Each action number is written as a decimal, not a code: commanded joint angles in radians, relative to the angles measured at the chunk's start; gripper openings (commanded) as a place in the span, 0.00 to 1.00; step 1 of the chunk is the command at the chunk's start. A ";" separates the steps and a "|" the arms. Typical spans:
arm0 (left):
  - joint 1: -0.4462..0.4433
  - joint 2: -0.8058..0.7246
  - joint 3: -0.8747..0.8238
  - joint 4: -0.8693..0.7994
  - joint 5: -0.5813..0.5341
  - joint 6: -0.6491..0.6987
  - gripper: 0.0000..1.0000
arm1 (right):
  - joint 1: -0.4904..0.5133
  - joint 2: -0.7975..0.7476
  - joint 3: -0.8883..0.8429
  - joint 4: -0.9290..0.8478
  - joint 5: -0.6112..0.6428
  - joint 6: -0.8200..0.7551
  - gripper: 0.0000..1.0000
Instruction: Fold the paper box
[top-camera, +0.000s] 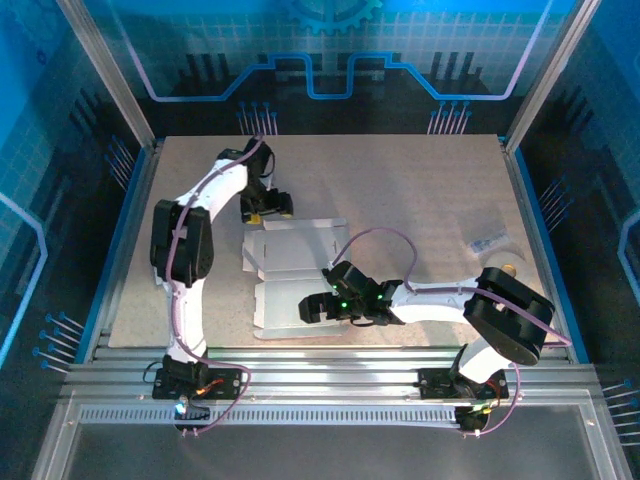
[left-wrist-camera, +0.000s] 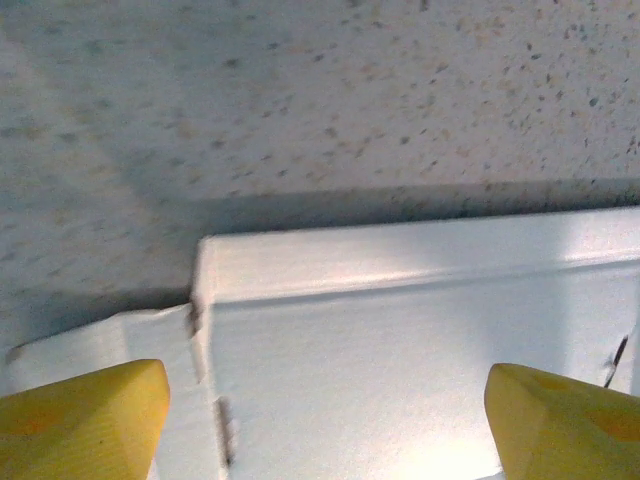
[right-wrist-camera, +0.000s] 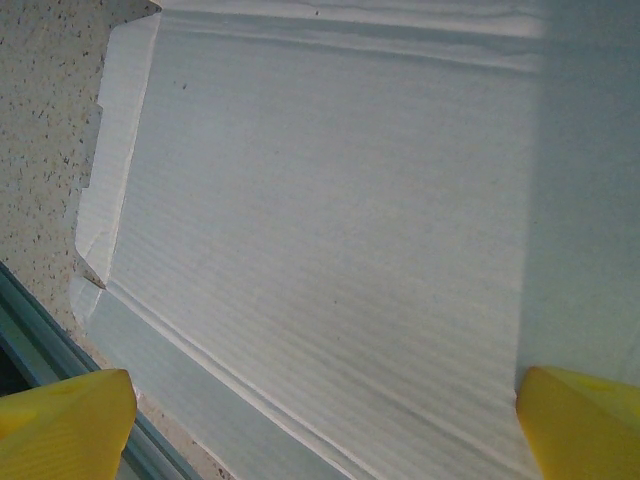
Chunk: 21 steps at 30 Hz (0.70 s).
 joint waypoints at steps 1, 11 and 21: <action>0.046 -0.057 0.007 -0.135 0.031 0.096 0.83 | 0.027 0.038 -0.043 -0.098 -0.015 0.020 1.00; 0.146 -0.033 -0.007 -0.234 0.075 0.183 0.70 | 0.027 0.049 -0.038 -0.094 -0.019 0.015 1.00; 0.161 0.086 0.034 -0.233 0.086 0.206 0.59 | 0.027 0.051 -0.043 -0.087 -0.022 0.013 1.00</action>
